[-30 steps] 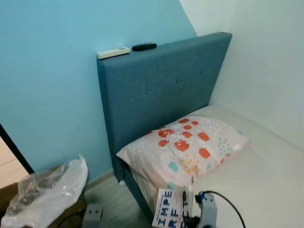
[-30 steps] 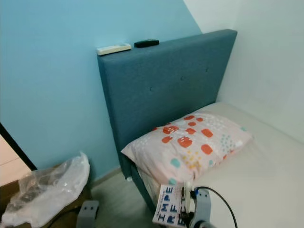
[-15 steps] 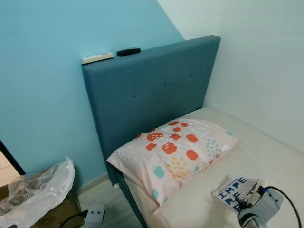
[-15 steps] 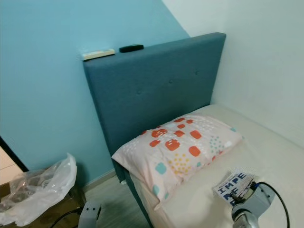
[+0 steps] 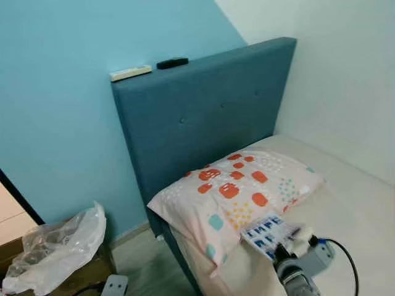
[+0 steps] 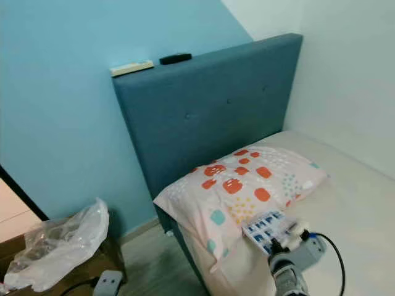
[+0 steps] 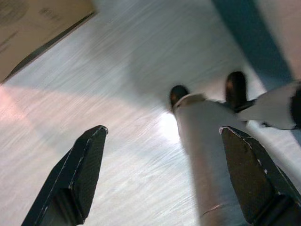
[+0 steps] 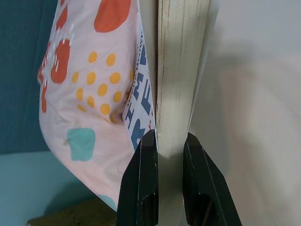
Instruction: Clean up the room
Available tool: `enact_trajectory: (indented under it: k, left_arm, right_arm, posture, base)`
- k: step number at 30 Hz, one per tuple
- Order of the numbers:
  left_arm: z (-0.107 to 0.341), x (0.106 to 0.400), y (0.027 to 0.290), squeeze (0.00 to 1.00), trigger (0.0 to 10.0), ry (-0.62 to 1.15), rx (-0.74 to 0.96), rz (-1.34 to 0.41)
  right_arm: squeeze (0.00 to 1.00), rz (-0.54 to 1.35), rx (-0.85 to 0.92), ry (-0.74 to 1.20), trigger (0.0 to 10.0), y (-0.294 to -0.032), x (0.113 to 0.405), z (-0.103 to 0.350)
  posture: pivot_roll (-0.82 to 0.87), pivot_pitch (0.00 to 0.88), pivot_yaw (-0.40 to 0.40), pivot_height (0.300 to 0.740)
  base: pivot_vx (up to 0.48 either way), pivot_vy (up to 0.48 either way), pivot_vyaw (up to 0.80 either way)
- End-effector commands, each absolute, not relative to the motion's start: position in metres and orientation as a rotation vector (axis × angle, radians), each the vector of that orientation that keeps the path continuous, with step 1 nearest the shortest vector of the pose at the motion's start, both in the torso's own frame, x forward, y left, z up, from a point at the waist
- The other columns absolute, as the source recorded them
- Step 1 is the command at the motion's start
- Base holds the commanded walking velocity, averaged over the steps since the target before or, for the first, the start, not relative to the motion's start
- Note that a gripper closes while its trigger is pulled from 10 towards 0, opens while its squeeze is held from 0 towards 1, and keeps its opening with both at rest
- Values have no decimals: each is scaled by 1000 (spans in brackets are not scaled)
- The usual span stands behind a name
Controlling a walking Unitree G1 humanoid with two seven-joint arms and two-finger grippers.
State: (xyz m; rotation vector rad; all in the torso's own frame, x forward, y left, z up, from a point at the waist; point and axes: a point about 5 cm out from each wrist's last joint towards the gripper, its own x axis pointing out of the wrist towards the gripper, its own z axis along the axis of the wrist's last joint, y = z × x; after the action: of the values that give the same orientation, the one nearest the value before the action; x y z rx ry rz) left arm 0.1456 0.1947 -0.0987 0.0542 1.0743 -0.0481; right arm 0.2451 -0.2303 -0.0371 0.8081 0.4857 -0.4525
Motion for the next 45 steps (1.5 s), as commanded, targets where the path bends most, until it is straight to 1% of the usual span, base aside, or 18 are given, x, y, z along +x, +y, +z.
enact_trajectory:
  k: [1, 3, 4, 6, 7, 10, 15, 23, 25, 27, 31, 32, 34, 35, 43, 44, 45]
  left_arm:
    - [-99, 142, 199, 0, 10000, 1083, 76, -58]
    - [-100, 135, 207, 0, 10000, 1095, 84, -49]
    - [-100, 135, 207, 0, 10000, 1095, 84, -49]
    - [-101, 130, 213, 0, 10000, 1100, 92, -45]
    - [-101, 130, 213, 0, 10000, 1100, 92, -45]
    - [-100, 128, 217, 0, 10000, 1100, 106, -55]
    - [-100, 128, 217, 0, 10000, 1096, 117, -72]
    - [-100, 123, 220, 0, 10000, 1101, 130, -88]
    - [-101, 122, 221, 0, 10000, 1104, 132, -88]
    - [-101, 118, 224, 0, 10000, 1113, 138, -84]
    - [-101, 115, 227, 0, 10000, 1120, 141, -80]
    - [-102, 113, 228, 0, 10000, 1123, 142, -79]
    - [-102, 113, 228, 0, 10000, 1124, 142, -78]
    - [-102, 113, 227, 0, 10000, 1125, 142, -78]
    - [-102, 117, 222, 0, 10000, 1112, 126, -78]
    - [-102, 119, 220, 0, 10000, 1109, 123, -79]
    - [-102, 119, 220, 0, 10000, 1109, 123, -79]
  right_arm:
    - [0, -414, 824, 495, 10000, -223, 247, -37]
    - [0, -447, 781, 591, 10000, -221, 234, -49]
    - [0, -447, 781, 591, 10000, -221, 234, -49]
    - [0, -493, 721, 685, 10000, -225, 217, -60]
    - [0, -493, 721, 685, 10000, -225, 217, -60]
    - [0, -507, 700, 758, 10000, -226, 203, -68]
    - [0, -485, 679, 814, 10000, -225, 195, -73]
    - [0, -454, 632, 850, 10000, -229, 190, -74]
    - [0, -447, 604, 870, 10000, -230, 188, -75]
    - [0, -466, 510, 910, 10000, -236, 183, -76]
    - [0, -505, 465, 916, 10000, -243, 181, -76]
    - [506, -513, 462, 912, 10000, -244, 181, -76]
    - [506, -513, 458, 911, 10000, -244, 181, -76]
    - [1000, -513, 452, 913, 10000, -244, 180, -76]
    - [1000, -523, 436, 939, 10000, -243, 176, -78]
    - [1000, -532, 428, 949, 10000, -244, 176, -78]
    - [1000, -532, 428, 949, 10000, -244, 176, -78]
  posture:
    - [-26, 0, 39, 733]
    - [-8, 1, 53, 733]
    - [-8, 1, 53, 733]
    - [1, 30, 68, 733]
    - [1, 30, 68, 733]
    - [7, 60, 85, 733]
    - [10, 83, 97, 733]
    - [27, 111, 108, 733]
    - [30, 115, 111, 733]
    - [31, 117, 112, 733]
    - [30, 118, 112, 733]
    - [27, 117, 110, 733]
    - [27, 117, 110, 733]
    - [26, 116, 107, 733]
    - [20, 105, 99, 733]
    - [4, 86, 91, 733]
    - [4, 86, 91, 733]
  base:
    - [0, 0, 0]
    - [0, 0, 0]
    - [0, 0, 0]
    - [0, 0, 0]
    - [0, 0, 0]
    - [0, 0, 0]
    - [0, 0, 0]
    - [0, 0, 0]
    - [0, 0, 0]
    - [0, 0, 0]
    - [0, 0, 0]
    - [0, 0, 0]
    - [0, 0, 0]
    - [0, 0, 0]
    - [0, 0, 0]
    - [0, 0, 0]
    - [0, 0, 0]
